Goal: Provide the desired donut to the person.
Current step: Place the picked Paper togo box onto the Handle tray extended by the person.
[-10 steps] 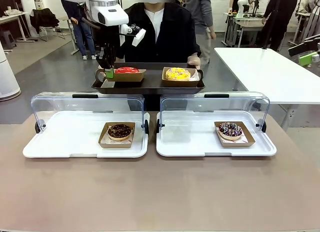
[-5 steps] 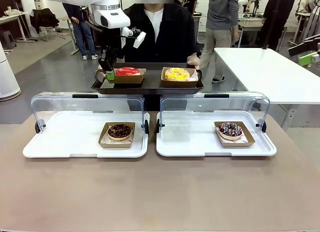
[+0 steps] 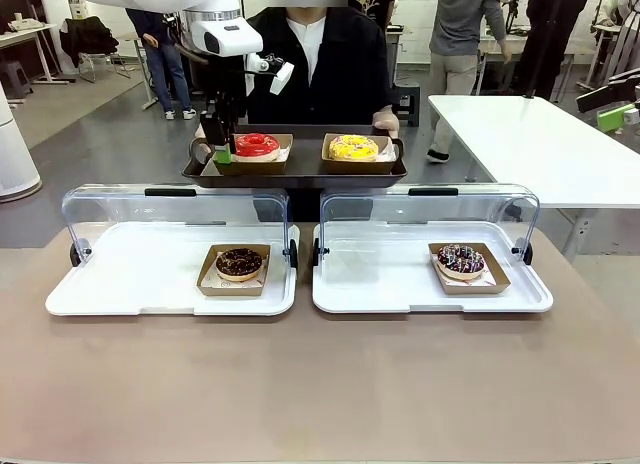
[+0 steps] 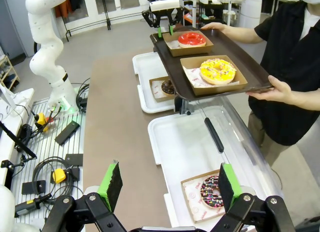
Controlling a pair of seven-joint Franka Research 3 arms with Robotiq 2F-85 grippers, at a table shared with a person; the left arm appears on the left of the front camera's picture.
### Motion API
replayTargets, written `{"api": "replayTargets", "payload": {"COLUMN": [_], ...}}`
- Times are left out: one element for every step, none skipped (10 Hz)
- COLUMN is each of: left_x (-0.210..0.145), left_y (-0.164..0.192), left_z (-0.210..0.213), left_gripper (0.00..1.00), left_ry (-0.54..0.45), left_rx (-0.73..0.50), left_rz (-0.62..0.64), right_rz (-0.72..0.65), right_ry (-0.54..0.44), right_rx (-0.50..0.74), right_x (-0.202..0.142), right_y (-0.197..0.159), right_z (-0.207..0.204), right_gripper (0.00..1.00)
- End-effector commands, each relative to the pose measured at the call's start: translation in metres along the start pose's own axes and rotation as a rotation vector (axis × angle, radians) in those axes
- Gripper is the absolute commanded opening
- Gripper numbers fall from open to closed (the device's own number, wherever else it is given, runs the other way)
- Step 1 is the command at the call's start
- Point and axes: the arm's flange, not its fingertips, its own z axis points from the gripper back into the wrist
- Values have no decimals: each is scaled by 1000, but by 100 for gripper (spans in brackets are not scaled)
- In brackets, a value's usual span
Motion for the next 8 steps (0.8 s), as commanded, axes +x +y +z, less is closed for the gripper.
{"api": "replayTargets", "payload": {"left_x": [-5,-5,-5,-5,-5,-5,-6,-9], "left_y": [-2,-2,-2,-2,-2,-2,-3,-5], "left_z": [5,6,6,6,5,5,6,9], "left_gripper": [100,91,100,100,100,90,99,98], "left_ry": [-18,-18,-18,-17,-17,-16,-18,-29], "left_rx": [-12,-12,-16,-18,-23,-26,-28,-28], "left_rz": [18,19,20,21,21,19,22,24], "right_rz": [1,1,1,1,1,1,1,1], "right_ry": [-6,-6,-6,-6,-6,-6,-6,-6], "right_rx": [-1,-1,-1,-1,-1,-1,-1,-1], "right_x": [1,1,1,1,1,1,1,1], "right_y": [1,1,1,1,1,1,1,1], "right_z": [0,0,0,0,0,0,0,0], "right_gripper": [100,100,100,100,100,100,100,100]}}
